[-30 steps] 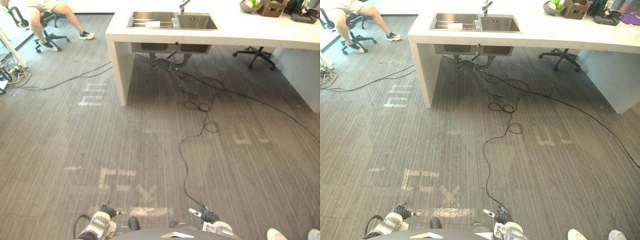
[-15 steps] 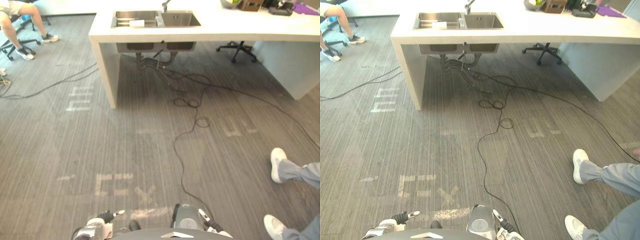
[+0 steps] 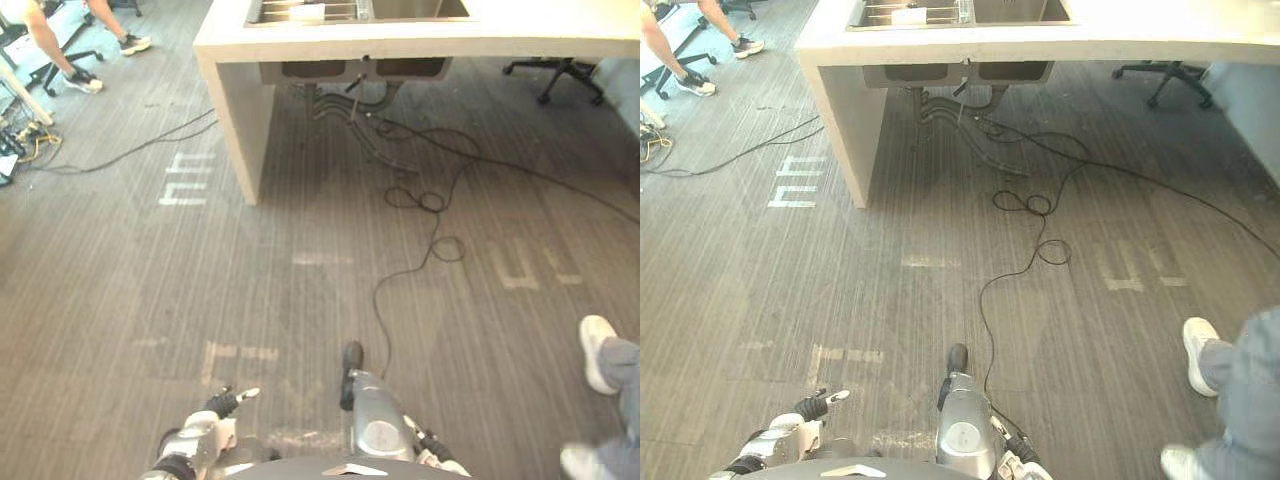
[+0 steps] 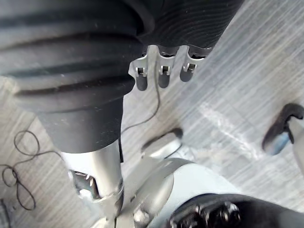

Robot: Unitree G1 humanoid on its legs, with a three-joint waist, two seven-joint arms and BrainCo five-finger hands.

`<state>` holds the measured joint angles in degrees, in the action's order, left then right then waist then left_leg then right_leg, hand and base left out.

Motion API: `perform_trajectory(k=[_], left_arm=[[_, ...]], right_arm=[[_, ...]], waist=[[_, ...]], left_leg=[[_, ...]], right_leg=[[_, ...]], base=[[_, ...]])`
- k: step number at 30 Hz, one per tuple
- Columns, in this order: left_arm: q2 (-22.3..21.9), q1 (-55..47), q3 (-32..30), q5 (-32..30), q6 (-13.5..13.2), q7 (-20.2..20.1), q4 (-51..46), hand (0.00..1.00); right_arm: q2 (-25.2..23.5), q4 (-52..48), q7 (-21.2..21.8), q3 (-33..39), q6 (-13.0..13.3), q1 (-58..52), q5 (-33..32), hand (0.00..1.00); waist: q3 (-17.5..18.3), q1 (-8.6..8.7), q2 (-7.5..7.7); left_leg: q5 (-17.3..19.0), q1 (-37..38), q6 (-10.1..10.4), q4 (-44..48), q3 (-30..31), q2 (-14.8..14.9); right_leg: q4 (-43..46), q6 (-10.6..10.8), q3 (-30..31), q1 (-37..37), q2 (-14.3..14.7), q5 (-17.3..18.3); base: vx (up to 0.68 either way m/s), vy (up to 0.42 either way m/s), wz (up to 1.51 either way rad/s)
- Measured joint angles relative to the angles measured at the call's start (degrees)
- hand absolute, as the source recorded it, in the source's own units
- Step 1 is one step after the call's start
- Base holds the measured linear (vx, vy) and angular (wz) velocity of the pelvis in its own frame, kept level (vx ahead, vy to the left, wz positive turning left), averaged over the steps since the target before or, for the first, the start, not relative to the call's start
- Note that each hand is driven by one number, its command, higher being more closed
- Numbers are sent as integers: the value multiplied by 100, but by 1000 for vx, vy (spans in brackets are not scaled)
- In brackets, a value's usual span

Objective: Walk over to the sink, pick up the cup, carry it to the dishwasher, place the cup inside the dishwasher, then close the dishwasher door

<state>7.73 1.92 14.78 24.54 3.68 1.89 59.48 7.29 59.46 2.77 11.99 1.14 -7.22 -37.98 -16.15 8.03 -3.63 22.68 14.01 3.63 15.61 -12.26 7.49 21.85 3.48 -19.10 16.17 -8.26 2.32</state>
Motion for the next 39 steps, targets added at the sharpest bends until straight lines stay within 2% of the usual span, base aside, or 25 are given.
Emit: perform_trajectory(k=[1, 2, 3, 4, 5, 7, 9, 12, 14, 17, 18, 19, 21, 23, 25, 27, 28, 30, 31, 32, 33, 34, 35, 38, 39], left_arm=[[-9, -139, -14, -1, -81, -57, 29, 0], [-39, -159, -73, -1, -222, -150, 89, 0], [-53, -140, -110, -7, -291, -199, 75, 0], [-80, -137, -115, -8, -475, -258, 69, 0], [-149, -135, -113, -8, -626, -251, 30, 0], [-252, -94, -107, -3, -686, -218, -322, 0], [-329, -13, -46, 16, -703, -150, -835, 0], [-332, 255, 414, 58, -755, -35, -1405, 0], [-362, 369, 634, 74, -721, 149, -1542, 0], [-361, 369, 691, 126, -637, 232, -1458, 0], [-352, 385, 715, 124, -627, 270, -1373, 0], [-266, 404, 731, 124, -601, 316, -1308, 0], [-80, 463, 728, 125, -561, 351, -1269, 0], [-45, 574, 584, 129, -382, 376, -1119, 0], [-74, 416, 526, 128, -295, 392, -1040, 0], [-96, 372, 457, 129, -268, 393, -1027, 0], [-117, 372, 322, 129, -268, 406, -1032, 0], [-114, 330, 306, 211, -347, 665, -1083, 0], [-153, 238, 264, 269, -487, 925, -1261, 0], [-169, 168, 80, 288, -736, 1218, -1590, 0], [-176, 139, 18, 242, -1023, 1514, -1785, 0], [-240, 28, -244, 51, -1602, 2028, -2384, 0], [-280, -72, -500, -311, -2244, 2568, -3094, 0], [-209, -319, -1103, -1178, -3202, 3034, -4560, 0], [-145, -594, -1477, -1362, -3630, 3004, -5285, 0]], right_arm=[[-11, 5, 56, 18, 32, -90, -2, 0], [1, 17, 103, 39, 53, -105, -1, 0], [15, 15, 123, 41, 55, -122, 1, 0], [53, 15, 195, 43, 98, -178, 26, 0], [108, 14, 208, 37, 112, -175, 106, 0], [223, 11, 217, 33, 109, -125, 201, 0], [305, 7, 283, 60, 114, 10, 201, 0], [349, -24, 352, 369, 119, 266, 190, 0], [375, 13, 374, 460, 76, 326, 175, 0], [394, 113, 453, 506, -42, 259, 109, 0], [438, 117, 471, 503, -105, 203, 101, 0], [388, 109, 503, 459, -219, 189, -29, 0], [194, 103, 595, 443, -378, 155, -179, 0], [47, 143, 587, 446, -588, 42, -331, 0], [16, 245, 588, 491, -637, 25, -327, 0], [-13, 258, 583, 506, -595, 50, -310, 0], [27, 231, 573, 511, -517, 106, -302, 0], [75, 222, 454, 486, -476, 229, -246, 0], [55, 221, 393, 444, -453, 282, -235, 0], [40, 206, 301, 384, -434, 295, -234, 0], [28, 202, 249, 380, -431, 297, -228, 0], [11, 127, 169, 391, -393, 282, -230, 0], [4, 12, 57, 392, -365, 234, -253, 0], [-9, 58, -45, 531, -255, 53, -465, 0], [15, 153, -26, 682, -249, -61, -510, 0]], waist=[[99, -63, -64], [138, -82, 7], [148, -80, -3], [143, -64, -60], [108, -46, -101], [105, -68, -157], [109, -161, -166], [114, -177, -139], [108, -182, -138], [94, -171, -129], [94, -176, -156], [105, -190, -43], [168, -174, 188], [249, -181, 368], [361, -286, 449], [445, -307, 473], [455, -328, 492], [456, -380, 495], [463, -368, 443], [460, -351, 378], [456, -343, 351], [436, -345, 284], [411, -346, 141], [401, -449, 92], [421, -490, 52]], left_leg=[[-102, 75, 15, 230, 94, 84], [-332, -333, 40, 1181, 93, 209], [-519, -563, 135, 1683, 119, 297], [-1041, -888, 309, 2571, 117, 509], [-1283, -1237, 200, 3435, 87, 746], [-810, -1686, 36, 3928, -150, 780], [-655, -1982, -48, 3162, -654, 677], [-1051, -2532, -43, 605, -780, 245], [-1483, -2770, 237, -919, -393, 225], [-1606, -2755, 238, -984, -342, 334], [-1909, -2612, 131, -993, -311, 325], [-2403, -2524, 52, -754, -355, 256], [-2392, -2704, 38, -335, -330, 73], [-2220, -3004, -187, 317, -311, -159], [-1975, -3035, -464, 678, -404, -344], [-1726, -2987, -582, 809, -628, -454], [-1620, -2843, -622, 806, -810, -493], [-1526, -2382, -703, 558, -1049, -549], [-1490, -2035, -707, 327, -1143, -516], [-1461, -1795, -685, 136, -1143, -458], [-1460, -1688, -650, 25, -1147, -425], [-1438, -1537, -523, -128, -1143, -324], [-1407, -1474, -414, -188, -1115, -174], [-1261, -1200, -97, -149, -1054, 143], [-1189, -938, 199, -171, -963, 359]], right_leg=[[217, -230, -12, -16, 88, 97], [376, -472, -22, -44, 48, 177], [377, -536, -44, -118, 57, 217], [320, -664, -103, -363, 122, 393], [179, -715, -164, -682, 230, 522], [36, -748, -175, -1097, 261, 693], [-154, -722, -196, -1408, 212, 719], [-339, -593, -193, -1522, 5, 793], [-528, -305, -135, -1719, -35, 754], [-451, 49, 38, -2052, -74, 961], [-381, 188, 143, -2151, -72, 1122], [-333, 218, 362, -2294, -209, 1320], [-402, 177, 694, -2315, -289, 1543], [-312, 280, 850, -2312, -503, 1745], [-272, 213, 984, -2336, -796, 1834], [737, 360, 1033, -1877, -1080, 1662], [1523, 578, 1086, -1440, -1313, 1353], [2529, 526, 1091, -895, -1636, 524], [2987, 348, 996, -643, -1731, 326], [3163, 129, 665, -477, -1752, 747], [3094, 73, 451, -394, -1742, 919], [2598, 5, -31, -260, -1699, 1136], [1637, 6, -413, -170, -1594, 1077], [-520, 3, -949, -192, -1564, 212], [-490, -126, -1199, -104, -1685, -15]], base=[[404, -184, -18], [392, -207, -11], [480, -236, 6], [501, -208, 23], [432, -110, 24], [382, -40, 11], [333, -11, -7], [309, 61, 0], [422, 158, -10], [347, 220, -30], [424, 355, -49], [309, 286, -49], [290, 214, -9], [279, 193, 19], [344, 244, -35], [327, 181, -39], [293, 175, -59], [283, 136, -75], [249, 53, -62], [235, 28, -48], [202, -26, -22], [190, -58, -10], [192, -75, -1], [307, -205, 13], [358, -311, 27]])
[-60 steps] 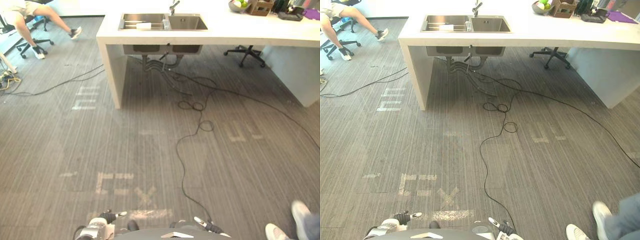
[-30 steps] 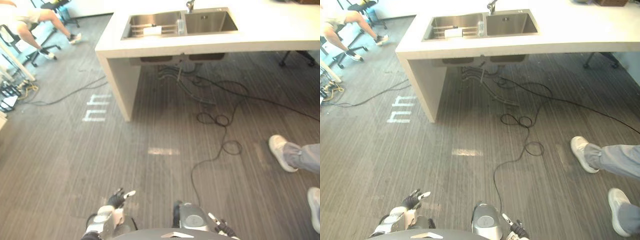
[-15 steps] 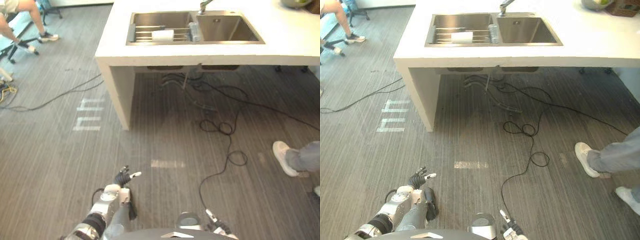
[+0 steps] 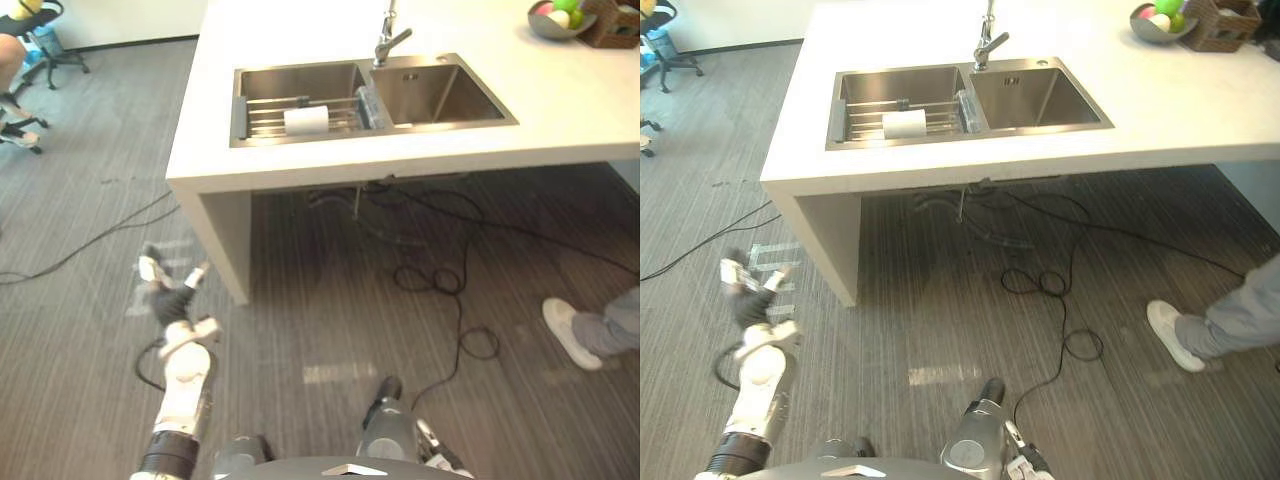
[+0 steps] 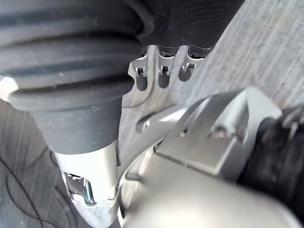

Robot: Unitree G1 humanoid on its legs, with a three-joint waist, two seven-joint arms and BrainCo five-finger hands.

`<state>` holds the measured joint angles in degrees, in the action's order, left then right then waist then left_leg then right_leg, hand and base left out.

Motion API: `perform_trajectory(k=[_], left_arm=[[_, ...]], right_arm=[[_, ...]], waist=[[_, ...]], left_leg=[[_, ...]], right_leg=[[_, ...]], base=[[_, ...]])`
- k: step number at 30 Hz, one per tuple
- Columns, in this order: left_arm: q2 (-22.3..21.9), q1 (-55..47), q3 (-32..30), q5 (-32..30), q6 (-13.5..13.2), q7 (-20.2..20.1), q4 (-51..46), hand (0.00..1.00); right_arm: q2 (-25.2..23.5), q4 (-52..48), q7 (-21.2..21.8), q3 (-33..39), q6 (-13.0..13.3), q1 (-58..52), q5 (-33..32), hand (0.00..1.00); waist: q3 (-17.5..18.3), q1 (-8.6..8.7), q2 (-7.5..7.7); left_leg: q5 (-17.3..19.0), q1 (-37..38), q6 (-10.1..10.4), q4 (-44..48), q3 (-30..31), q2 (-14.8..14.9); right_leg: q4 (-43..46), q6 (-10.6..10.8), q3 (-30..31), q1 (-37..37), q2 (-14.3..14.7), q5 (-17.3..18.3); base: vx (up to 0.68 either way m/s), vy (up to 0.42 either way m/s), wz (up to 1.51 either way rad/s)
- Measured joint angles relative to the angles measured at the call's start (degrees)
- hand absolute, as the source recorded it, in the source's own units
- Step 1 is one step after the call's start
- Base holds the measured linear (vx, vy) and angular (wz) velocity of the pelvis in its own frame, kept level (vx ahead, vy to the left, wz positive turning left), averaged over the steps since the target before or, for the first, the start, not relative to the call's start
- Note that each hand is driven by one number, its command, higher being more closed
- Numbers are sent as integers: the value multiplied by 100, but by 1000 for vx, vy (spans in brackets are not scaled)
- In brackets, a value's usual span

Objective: Walk over to the sink, pick up the cup, carry it to the dishwasher, place the cup inside the dishwasher, then close the dishwasher door

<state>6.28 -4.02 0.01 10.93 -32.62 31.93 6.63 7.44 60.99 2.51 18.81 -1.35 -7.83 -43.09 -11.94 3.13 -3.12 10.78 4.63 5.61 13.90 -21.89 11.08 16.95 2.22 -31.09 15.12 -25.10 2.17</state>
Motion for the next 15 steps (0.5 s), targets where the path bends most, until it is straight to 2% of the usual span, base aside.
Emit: perform_trajectory(k=[1, 2, 3, 4, 6, 7, 9, 10, 12, 14, 15], left_arm=[[109, -157, -129, 30, -153, -100, -356, 0], [285, -230, -171, 108, -187, -298, -609, 0], [181, -181, -81, 249, -220, -540, -729, 0], [-30, -114, 204, 349, -210, -693, -943, 0], [-161, 224, 787, 346, -111, -894, -1116, 0], [-193, 377, 944, 347, -78, -912, -1119, 0], [-233, 951, 1227, 352, 237, -822, -1045, 0], [-223, 1100, 1242, 359, 333, -768, -1016, 0], [-215, 1247, 1262, 375, 391, -648, -993, 0], [-198, 1252, 1400, 407, 504, -577, -951, 0], [-185, 1264, 1504, 425, 560, -541, -884, 0]], right_arm=[[21, 165, -2, 26, -28, -70, 9, 0], [-73, 340, 34, 103, -49, -197, 22, 0], [-44, 604, 95, 306, -103, -274, 38, 0], [81, 719, 136, 527, -132, -276, 70, 0], [124, 746, 135, 703, -227, -280, 80, 0], [123, 735, 143, 685, -284, -267, 89, 0], [143, 481, 225, 474, -450, -193, 518, 0], [144, 443, 223, 364, -520, -176, 606, 0], [152, 323, 243, 148, -689, -207, 828, 0], [165, 315, 249, 60, -901, -315, 963, 0], [165, 336, 268, 65, -987, -386, 953, 0]], waist=[[91, -7, 166], [225, -8, 389], [265, -70, 329], [263, -87, 35], [278, -86, -65], [287, -87, -80], [336, -17, -139], [368, 1, -169], [356, 53, -85], [364, 76, -97], [349, 141, -122]], left_leg=[[99, 150, 356, -1, 168, 15], [129, 160, 538, -14, 339, -34], [197, 122, 717, -18, 716, 114], [254, -34, 681, -5, 1001, 177], [186, -2, 598, -114, 1194, 230], [195, 27, 594, -115, 1191, 294], [330, 42, 612, -28, 1189, 627], [395, 54, 521, 37, 1188, 681], [556, 46, 249, 208, 1143, 704], [569, -44, -177, 630, 1010, 794], [354, -341, -515, 1288, 868, 948]], right_leg=[[225, -177, 7, 38, -74, -292], [182, -524, 140, -21, -77, -989], [284, 62, 149, -119, 69, -944], [350, 140, 176, -130, 278, -752], [636, 174, 260, -131, 473, -369], [672, 167, 270, -134, 566, -289], [672, 202, 295, -125, 960, -71], [737, 167, 419, -69, 1060, 40], [979, 191, 845, 121, 1236, 292], [1006, 196, 938, 48, 1316, 411], [755, 198, 789, -221, 1345, 399]], base=[[459, -428, 50], [464, -496, 72], [408, -466, 66], [297, -339, 48], [204, -202, 16], [227, -261, -16], [158, -179, -37], [97, -102, -35], [72, -101, -19], [96, -87, 9], [138, -81, 50]])
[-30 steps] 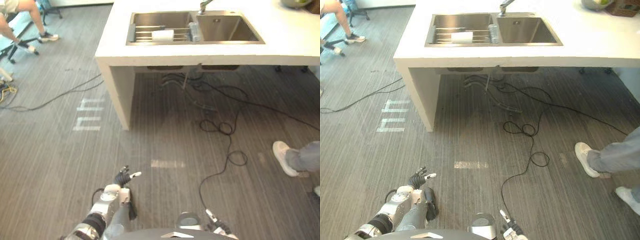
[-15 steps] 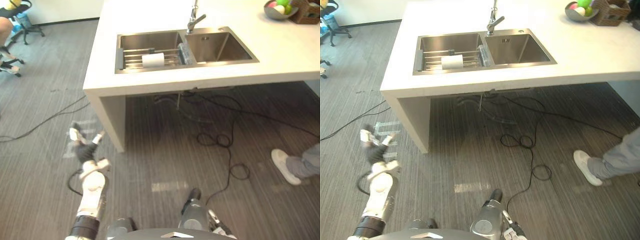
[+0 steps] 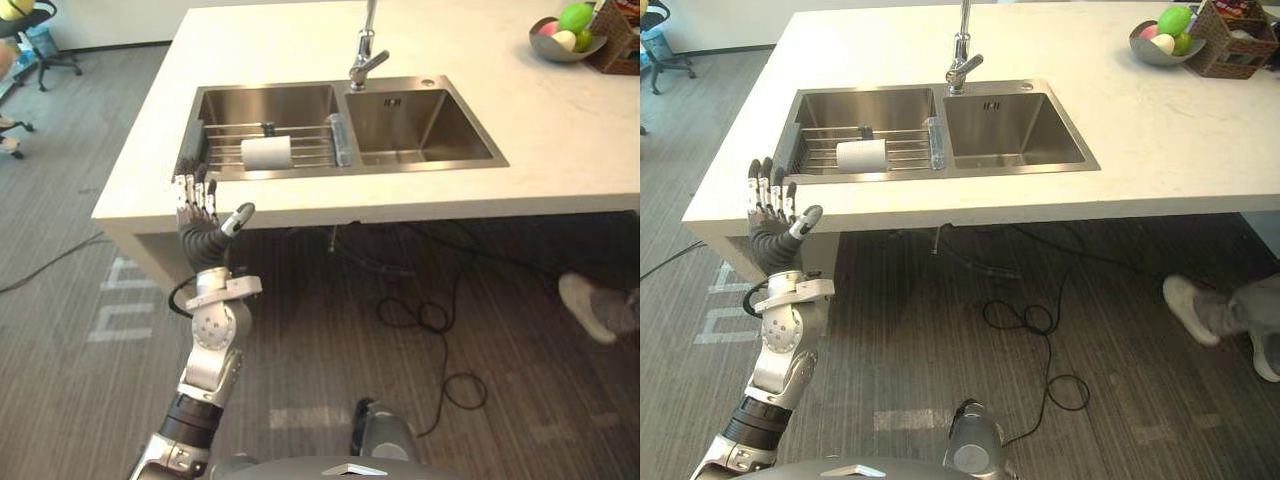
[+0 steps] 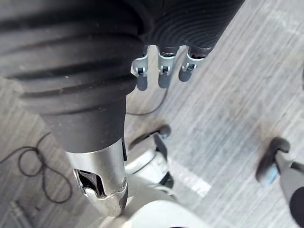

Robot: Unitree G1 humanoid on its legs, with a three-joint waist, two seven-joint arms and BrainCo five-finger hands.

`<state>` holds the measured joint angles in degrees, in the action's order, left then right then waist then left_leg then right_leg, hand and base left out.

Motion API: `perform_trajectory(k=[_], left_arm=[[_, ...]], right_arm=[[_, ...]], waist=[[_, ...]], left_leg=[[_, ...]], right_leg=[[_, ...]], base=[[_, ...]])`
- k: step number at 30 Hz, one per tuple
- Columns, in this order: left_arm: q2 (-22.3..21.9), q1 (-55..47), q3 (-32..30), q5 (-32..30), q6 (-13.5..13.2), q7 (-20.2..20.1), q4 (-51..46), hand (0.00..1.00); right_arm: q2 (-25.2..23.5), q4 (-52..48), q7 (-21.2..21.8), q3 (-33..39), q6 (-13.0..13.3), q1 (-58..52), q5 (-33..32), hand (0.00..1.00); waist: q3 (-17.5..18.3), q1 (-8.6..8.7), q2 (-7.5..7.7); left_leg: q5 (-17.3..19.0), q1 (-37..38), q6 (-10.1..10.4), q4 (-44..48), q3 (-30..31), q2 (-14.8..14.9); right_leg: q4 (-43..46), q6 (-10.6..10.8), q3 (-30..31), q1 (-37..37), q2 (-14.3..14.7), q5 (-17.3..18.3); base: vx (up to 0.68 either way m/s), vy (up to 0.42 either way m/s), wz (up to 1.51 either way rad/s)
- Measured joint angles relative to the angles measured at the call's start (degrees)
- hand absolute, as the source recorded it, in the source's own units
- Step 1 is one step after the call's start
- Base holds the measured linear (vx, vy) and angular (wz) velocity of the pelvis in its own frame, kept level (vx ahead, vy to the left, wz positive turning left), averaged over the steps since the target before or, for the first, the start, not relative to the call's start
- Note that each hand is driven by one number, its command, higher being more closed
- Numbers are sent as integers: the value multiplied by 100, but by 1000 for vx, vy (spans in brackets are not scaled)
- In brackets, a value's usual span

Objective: Walk over to the sink, pick up the cup, carry it to the dishwasher, place the cup inside the dishwasher, then close the dishwasher door

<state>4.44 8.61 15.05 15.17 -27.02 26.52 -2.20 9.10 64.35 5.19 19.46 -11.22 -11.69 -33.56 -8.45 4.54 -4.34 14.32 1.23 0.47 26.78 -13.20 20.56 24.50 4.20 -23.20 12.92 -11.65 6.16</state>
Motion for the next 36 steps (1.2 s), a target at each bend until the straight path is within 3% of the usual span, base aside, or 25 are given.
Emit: perform_trajectory(k=[1, 2, 3, 4, 6, 7, 8, 9, 11, 13, 14, 19, 21, 24, 29, 32, 36], left_arm=[[11, 75, 122, 53, 60, 25, 90, 0], [33, 167, 218, 67, 161, 16, 138, 0], [27, 260, 325, 100, 228, -35, 129, 0], [63, 333, 332, 104, 238, -103, 63, 0], [245, 329, 312, 200, 305, -182, -150, 0], [336, 234, 254, 338, 369, -241, -301, 0], [360, 164, 195, 412, 410, -276, -370, 0], [321, 34, -7, 559, 450, -352, -430, 0], [282, -176, -535, 911, 598, -523, -528, 0], [295, -362, -900, 1212, 671, -679, -791, 0], [300, -444, -1047, 1401, 689, -793, -977, 0], [376, -656, -1014, 1724, 744, -1135, -1356, 0], [384, -742, -780, 1718, 770, -1237, -1342, 0], [497, -584, -438, 1691, 779, -1365, -1178, 0], [799, -42, 18, 1030, 839, -1438, -1144, 0], [912, 349, 208, 815, 1234, -1332, -907, 0], [1096, 582, 311, 800, 1614, -1032, -817, 0]], right_arm=[[0, 10, 96, 16, -61, -92, -3, 0], [-16, 11, 202, 38, -152, -183, -4, 0], [-46, -16, 240, 47, -227, -224, -2, 0], [-11, -14, 274, 29, -274, -222, 27, 0], [101, -9, 296, -43, -320, -179, 138, 0], [173, -61, 293, -196, -374, -239, 248, 0], [207, -99, 285, -322, -394, -263, 243, 0], [254, -246, 265, -376, -446, -331, 238, 0], [290, -396, 166, -371, -554, -363, 220, 0], [203, -523, 144, -468, -576, -400, 154, 0], [138, -540, 103, -580, -573, -421, 100, 0], [35, -428, -45, -579, -544, -430, -7, 0], [45, -247, -47, -550, -518, -463, -6, 0], [53, -52, -30, -429, -531, -406, -5, 0], [127, 25, 59, -289, -610, -451, 161, 0], [250, 22, 351, -220, -527, -429, 249, 0], [229, 32, 451, -73, -521, -429, 241, 0]], waist=[[-45, 91, -40], [-132, 165, 28], [-155, 162, 59], [-178, 157, 129], [-199, 20, 129], [-208, -131, 133], [-216, -172, 129], [-233, -298, 37], [-289, -385, 36], [-278, -371, 87], [-258, -371, 132], [-128, -385, 134], [131, -279, 153], [183, -95, 151], [364, -39, 22], [372, 102, 11], [365, 166, 23]], left_leg=[[-324, -263, -55, 557, -25, 162], [-625, -579, -56, 1137, -15, 257], [-66, -862, 252, 1365, -132, 31], [120, -1073, 195, 937, -125, -510], [-119, -1300, 244, -386, -109, -1082], [-491, -1328, 323, -1285, -104, -1189], [-699, -1295, 361, -1532, -93, -1191], [-1130, -1156, 484, -1625, -75, -1174], [-1305, -1080, 369, -1097, -133, -1214], [-1073, -1104, 94, -810, -305, -1338], [-931, -1091, 51, -747, -433, -1423], [-621, -1007, 84, -723, -650, -1494], [-816, -983, 67, -963, -679, -1505], [-1215, -540, 212, -1739, -520, -1500], [-1818, -119, 454, -2736, -398, -1341], [-1873, 48, 441, -2795, -407, -1337], [-1872, 86, 440, -2800, -412, -1342]], right_leg=[[-330, -24, -185, -368, 75, -42], [-666, -51, -267, -757, 122, -120], [-972, -94, -254, -1080, 54, -177], [-1169, -16, -255, -1276, -80, -218], [-1394, 19, -187, -1414, -139, -211], [-1406, 47, -77, -1469, -140, -196], [-1363, 128, -33, -1493, -146, -153], [-1172, 397, 202, -1533, -151, -24], [-1063, 614, 658, -1593, -244, 28], [-928, 768, 886, -1486, -449, 140], [-915, 820, 999, -1437, -562, 180], [-1131, 738, 1138, -1449, -640, 234], [-1480, 790, 964, -1539, -586, 63], [-1735, 634, 472, -1917, -356, -99], [-2023, 450, 64, -2096, 22, -181], [-2195, 382, 31, -2293, 65, -226], [-2260, 360, 8, -2308, 64, -242]], base=[[185, -112, 92], [156, -56, 116], [185, 4, 112], [156, 81, 74], [138, 113, 8], [114, 120, -35], [138, 156, -77], [200, 171, -89], [259, 221, -97], [225, 212, -57], [261, 200, -39], [206, 40, -25], [270, -100, 0], [176, -128, 20], [79, -129, 12], [28, -67, -6], [-34, -8, -11]])
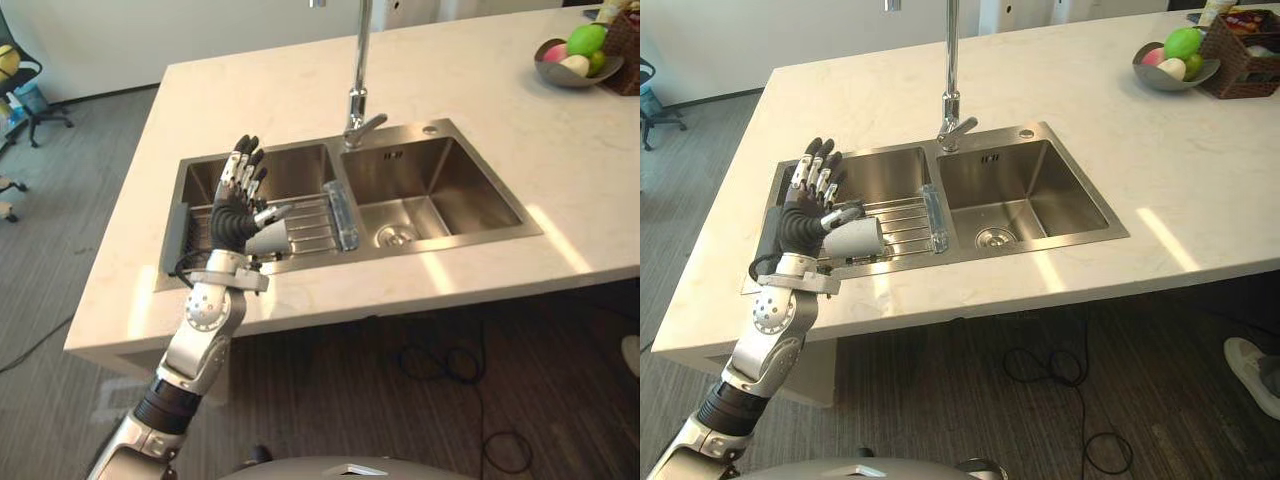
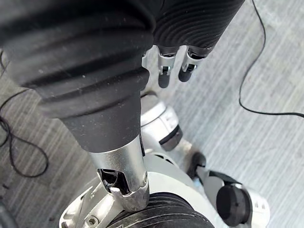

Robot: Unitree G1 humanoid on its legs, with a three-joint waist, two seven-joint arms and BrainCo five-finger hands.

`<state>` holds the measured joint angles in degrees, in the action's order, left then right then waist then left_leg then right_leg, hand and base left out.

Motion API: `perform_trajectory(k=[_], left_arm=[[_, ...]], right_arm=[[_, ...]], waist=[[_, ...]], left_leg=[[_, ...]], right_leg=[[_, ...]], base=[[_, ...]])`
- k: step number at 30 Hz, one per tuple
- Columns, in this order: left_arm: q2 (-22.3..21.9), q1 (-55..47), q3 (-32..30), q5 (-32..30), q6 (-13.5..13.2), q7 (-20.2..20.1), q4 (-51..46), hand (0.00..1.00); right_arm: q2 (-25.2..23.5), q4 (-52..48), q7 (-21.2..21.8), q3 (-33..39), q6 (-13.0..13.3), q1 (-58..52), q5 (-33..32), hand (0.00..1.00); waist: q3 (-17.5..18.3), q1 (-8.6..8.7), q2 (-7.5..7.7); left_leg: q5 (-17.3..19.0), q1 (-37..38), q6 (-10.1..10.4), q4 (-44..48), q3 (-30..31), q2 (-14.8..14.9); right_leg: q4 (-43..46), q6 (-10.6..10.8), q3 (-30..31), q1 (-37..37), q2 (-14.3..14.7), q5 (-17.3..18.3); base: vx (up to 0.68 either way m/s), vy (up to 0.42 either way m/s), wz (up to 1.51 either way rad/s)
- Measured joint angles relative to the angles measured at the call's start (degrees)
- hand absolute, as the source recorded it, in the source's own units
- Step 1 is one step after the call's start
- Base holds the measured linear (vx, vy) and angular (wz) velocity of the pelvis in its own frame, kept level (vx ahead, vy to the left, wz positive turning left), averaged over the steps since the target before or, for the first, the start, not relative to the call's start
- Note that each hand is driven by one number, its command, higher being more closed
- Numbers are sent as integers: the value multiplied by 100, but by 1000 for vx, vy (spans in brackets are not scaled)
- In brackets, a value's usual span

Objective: Walk over to the sink, pick up the cup, carry it to the dishwasher, place the cup inside the dishwasher, then close the dishwasher door

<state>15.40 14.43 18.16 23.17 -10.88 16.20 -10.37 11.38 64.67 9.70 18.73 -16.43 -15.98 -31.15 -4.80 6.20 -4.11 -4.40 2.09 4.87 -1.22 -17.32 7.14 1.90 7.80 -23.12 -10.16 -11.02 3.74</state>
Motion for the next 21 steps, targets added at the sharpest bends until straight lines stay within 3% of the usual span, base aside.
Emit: perform_trajectory(k=[2, 6, 7, 10, 12, 13, 14, 15, 16, 17, 18, 19, 20, 21], left_arm=[[43, 4, -6, -164, 159, 228, 40, 0], [73, 0, -140, -211, 189, 436, 226, 0], [73, 0, -306, -212, 180, 501, 226, 0], [162, 53, -627, -213, 72, 591, 221, 0], [171, 171, -703, -213, -99, 595, 203, 0], [170, 290, -693, -213, -161, 585, 187, 0], [169, 344, -685, -213, -165, 581, 182, 0], [174, 426, -675, -219, -164, 571, 171, 0], [175, 466, -673, -287, -163, 593, 136, 0], [155, 471, -657, -317, -161, 616, 139, 0], [150, 472, -658, -317, -168, 627, 144, 0], [181, 538, -664, -310, -214, 704, 249, 0], [226, 583, -661, -306, -250, 739, 318, 0], [311, 648, -651, -303, -340, 746, 471, 0]], right_arm=[[-6, -6, 27, 67, 32, 18, -4, 0], [-32, -22, 43, 251, 51, 38, -5, 0], [-64, -19, 49, 387, 57, 54, -5, 0], [-187, -23, 113, 750, 121, 71, 10, 0], [-232, -36, 159, 969, 137, 42, 128, 0], [-238, -79, 173, 1014, 153, 57, 285, 0], [-235, -85, 189, 1090, 159, 79, 369, 0], [-228, -136, 228, 1163, 178, 82, 488, 0], [-237, -177, 245, 1196, 174, 93, 583, 0], [-238, -177, 255, 1217, 188, 93, 587, 0], [-272, -137, 268, 1283, 207, 96, 587, 0], [-407, -56, 284, 1420, 237, 79, 579, 0], [-482, -38, 288, 1424, 241, 45, 579, 0], [-597, -11, 293, 1497, 259, -4, 581, 0]], waist=[[-14, 12, 21], [-17, -12, 48], [-41, -27, 113], [-53, -94, 161], [0, -152, 246], [1, -183, 367], [-15, -185, 412], [-28, -172, 498], [-76, -127, 541], [-103, -77, 430], [-154, -71, 352], [-241, -72, 373], [-267, -77, 430], [-292, -28, 581]], left_leg=[[0, 2, 0, -4, -1, -4], [-18, 38, -3, -143, 5, -32], [-2, 44, 16, -250, 26, -76], [-48, 51, -10, -361, 207, -184], [-85, -24, -71, -346, 319, -314], [-25, -135, -217, -134, 350, -469], [63, -187, -285, -17, 364, -537], [158, -213, -338, -6, 487, -667], [208, -202, -419, -53, 660, -730], [212, -141, -473, -15, 788, -648], [230, -138, -492, 38, 849, -568], [325, -147, -479, 132, 1007, -395], [331, -133, -472, 125, 1072, -388], [333, -119, -469, 116, 1170, -402]], right_leg=[[-75, -21, -45, 2, 1, -42], [-82, -24, -69, 60, -19, -64], [-46, 29, -50, 147, -61, 0], [178, 43, 19, 279, -142, 55], [585, 11, 4, 488, -334, 246], [863, 32, -11, 628, -548, 365], [989, -29, -31, 656, -640, 417], [1350, -212, -41, 729, -816, 518], [1978, -411, 70, 932, -969, 379], [2711, -907, 217, 1335, -992, 214], [2957, -877, 321, 1504, -945, 316], [2618, -544, 591, 1703, -622, 709], [2401, -514, 667, 1769, -528, 700], [2066, -411, 732, 1826, -455, 605]], base=[[-93, 8, -12], [-149, 34, -8], [-197, 72, -10], [-119, 57, -3], [-31, 87, 20], [15, 114, 24], [46, 128, 29], [55, 124, 35], [64, 139, 42], [58, 112, 36], [67, 72, 35], [67, 34, 33], [68, 7, 48], [87, -41, 64]])
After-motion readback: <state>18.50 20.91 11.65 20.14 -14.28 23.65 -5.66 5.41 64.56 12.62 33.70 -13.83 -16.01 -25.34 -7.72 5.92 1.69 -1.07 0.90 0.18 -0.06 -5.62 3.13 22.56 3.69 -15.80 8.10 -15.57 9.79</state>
